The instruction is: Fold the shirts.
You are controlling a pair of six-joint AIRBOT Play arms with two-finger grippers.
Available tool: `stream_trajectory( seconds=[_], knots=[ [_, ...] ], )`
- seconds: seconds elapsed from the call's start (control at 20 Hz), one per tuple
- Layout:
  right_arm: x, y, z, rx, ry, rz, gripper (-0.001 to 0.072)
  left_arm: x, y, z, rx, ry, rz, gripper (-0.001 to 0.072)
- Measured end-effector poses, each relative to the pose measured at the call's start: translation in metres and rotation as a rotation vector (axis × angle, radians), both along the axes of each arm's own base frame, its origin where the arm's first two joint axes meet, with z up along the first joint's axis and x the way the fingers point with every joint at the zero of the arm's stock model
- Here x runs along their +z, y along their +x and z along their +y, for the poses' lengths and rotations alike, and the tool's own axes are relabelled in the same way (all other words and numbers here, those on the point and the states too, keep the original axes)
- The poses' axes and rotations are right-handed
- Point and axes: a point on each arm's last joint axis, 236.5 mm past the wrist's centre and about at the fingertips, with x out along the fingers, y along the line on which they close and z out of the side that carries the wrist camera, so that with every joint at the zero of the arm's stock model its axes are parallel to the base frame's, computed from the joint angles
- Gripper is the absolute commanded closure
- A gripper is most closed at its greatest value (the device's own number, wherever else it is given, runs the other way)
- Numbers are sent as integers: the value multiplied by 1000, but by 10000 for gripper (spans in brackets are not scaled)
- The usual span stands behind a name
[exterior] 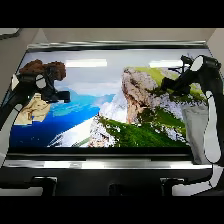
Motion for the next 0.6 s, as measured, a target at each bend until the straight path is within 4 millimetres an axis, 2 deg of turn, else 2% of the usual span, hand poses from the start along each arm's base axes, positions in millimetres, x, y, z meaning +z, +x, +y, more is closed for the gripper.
stream_trajectory(
  seconds=[0.1,0.2,0.3,0.4,0.5,0.6],
  knots=[
    [0,4,-1,-3,-2,-15,48,5,8,2,8,-8,-21,-13],
    [0,6,-1,-4,-4,-21,48,28,25,22,55,-13,-83,-13],
    [-1,4,-1,-3,-5,-13,48,56,41,66,161,-17,-154,-13],
    [-2,-1,-1,0,-3,8,49,71,41,122,306,-24,-178,-13],
    [-4,-7,0,5,-1,36,49,67,25,180,453,-33,-144,-13],
    [-5,-14,3,11,9,64,49,49,6,222,569,-62,-96,-13]
  ],
)
